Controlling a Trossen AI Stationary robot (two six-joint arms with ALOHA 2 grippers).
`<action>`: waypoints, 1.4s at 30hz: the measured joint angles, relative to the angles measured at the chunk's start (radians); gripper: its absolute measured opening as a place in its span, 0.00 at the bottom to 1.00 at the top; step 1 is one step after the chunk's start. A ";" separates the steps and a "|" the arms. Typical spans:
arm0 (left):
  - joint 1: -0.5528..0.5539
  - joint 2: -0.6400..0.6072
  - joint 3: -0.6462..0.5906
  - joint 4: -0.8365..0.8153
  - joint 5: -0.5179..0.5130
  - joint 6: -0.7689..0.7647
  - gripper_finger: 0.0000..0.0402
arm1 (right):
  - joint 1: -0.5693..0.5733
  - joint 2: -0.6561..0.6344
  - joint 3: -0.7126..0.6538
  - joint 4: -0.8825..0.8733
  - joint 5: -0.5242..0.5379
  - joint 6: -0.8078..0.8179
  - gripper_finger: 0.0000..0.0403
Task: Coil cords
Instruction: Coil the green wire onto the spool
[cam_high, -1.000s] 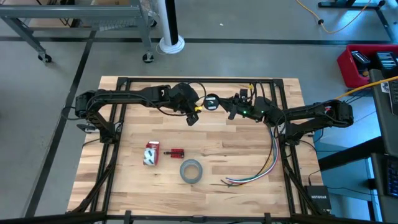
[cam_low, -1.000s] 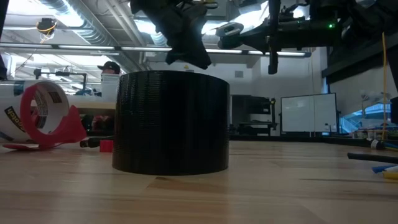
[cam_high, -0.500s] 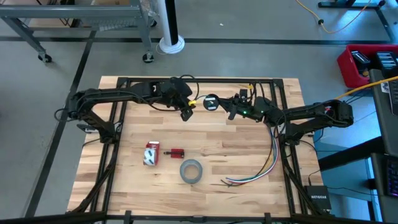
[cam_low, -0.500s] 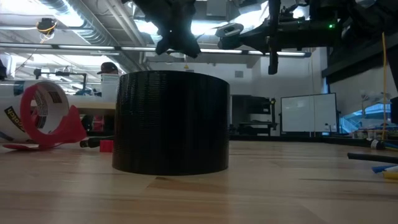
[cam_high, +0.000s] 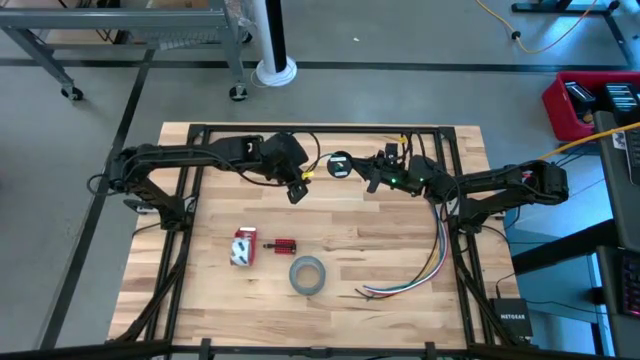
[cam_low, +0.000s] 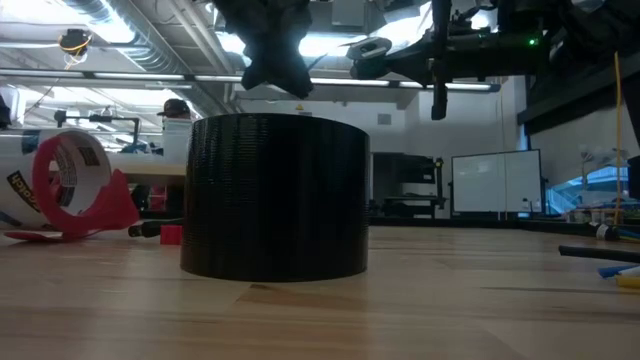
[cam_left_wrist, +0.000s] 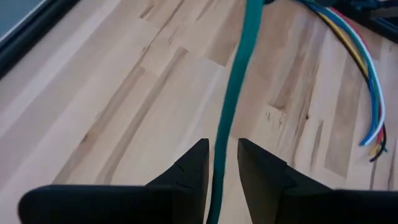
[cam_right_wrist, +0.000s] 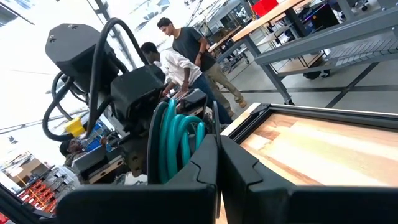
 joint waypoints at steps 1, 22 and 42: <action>0.000 0.000 0.000 -0.001 -0.001 0.000 0.19 | 0.000 0.000 0.000 0.000 0.000 0.000 0.01; 0.002 0.000 0.000 0.004 -0.003 -0.017 0.11 | 0.000 0.000 0.000 -0.001 0.000 0.000 0.01; -0.051 0.010 0.000 0.020 -0.073 -0.202 0.01 | 0.000 0.000 0.000 0.000 0.063 -0.001 0.01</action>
